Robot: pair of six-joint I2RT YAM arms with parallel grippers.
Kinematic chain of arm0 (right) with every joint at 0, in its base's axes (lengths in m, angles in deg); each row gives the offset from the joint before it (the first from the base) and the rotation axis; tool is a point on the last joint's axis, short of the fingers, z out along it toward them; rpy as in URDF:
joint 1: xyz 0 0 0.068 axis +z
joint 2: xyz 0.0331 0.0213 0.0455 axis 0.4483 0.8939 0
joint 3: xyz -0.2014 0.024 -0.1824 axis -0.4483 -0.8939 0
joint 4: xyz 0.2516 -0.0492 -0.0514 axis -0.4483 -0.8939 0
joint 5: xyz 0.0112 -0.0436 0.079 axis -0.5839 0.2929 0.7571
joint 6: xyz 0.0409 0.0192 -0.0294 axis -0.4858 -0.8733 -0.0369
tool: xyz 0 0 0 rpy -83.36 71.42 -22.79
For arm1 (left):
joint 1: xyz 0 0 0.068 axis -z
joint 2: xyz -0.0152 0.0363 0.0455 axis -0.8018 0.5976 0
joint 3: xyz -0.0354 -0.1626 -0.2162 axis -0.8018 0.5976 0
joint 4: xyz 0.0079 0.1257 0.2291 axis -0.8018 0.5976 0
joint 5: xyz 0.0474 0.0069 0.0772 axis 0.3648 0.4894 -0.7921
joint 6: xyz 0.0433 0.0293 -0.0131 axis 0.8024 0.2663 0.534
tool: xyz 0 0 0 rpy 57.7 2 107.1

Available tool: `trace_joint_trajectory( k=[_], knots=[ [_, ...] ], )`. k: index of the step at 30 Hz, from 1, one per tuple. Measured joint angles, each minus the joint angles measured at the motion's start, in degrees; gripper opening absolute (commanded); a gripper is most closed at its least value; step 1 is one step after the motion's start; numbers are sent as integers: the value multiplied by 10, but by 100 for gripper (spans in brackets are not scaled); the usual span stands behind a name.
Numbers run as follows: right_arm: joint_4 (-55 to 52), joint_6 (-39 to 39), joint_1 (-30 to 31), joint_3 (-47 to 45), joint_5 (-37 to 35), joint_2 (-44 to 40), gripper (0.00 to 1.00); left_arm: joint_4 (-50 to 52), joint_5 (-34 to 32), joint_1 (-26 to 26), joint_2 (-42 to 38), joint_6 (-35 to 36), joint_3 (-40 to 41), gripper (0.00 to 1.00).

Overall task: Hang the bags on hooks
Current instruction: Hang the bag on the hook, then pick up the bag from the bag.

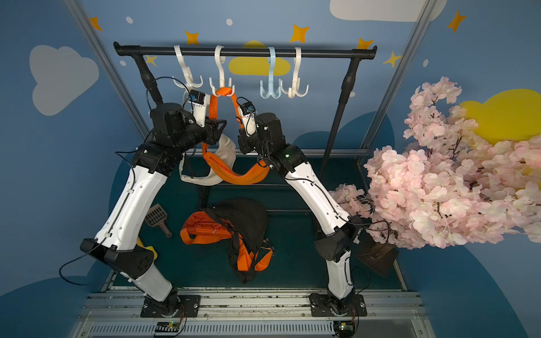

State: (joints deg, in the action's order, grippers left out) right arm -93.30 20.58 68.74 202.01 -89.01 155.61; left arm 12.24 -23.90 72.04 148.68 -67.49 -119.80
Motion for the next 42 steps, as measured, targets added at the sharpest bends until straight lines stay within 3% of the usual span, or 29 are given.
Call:
trace_joint_trajectory(
  k=[4,8,10,19,27,33,42],
  knots=[
    [12,0,0,-47,13,-35,45,-80,33,0,-59,9,88,76],
    [30,1,0,-120,23,-91,73,-155,57,0,-105,19,151,83],
    [42,0,0,-168,27,-125,76,-190,63,0,-125,21,183,86],
    [80,0,3,-436,27,-289,77,-314,69,-1,-181,16,328,91],
    [88,-68,50,-660,23,-354,66,-375,31,-4,-239,-1,438,93],
    [95,-159,117,-700,33,-282,65,-397,-12,-8,-276,-14,499,95],
    [90,-241,196,-605,63,-94,63,-390,-42,-22,-332,-30,548,97]
  ],
)
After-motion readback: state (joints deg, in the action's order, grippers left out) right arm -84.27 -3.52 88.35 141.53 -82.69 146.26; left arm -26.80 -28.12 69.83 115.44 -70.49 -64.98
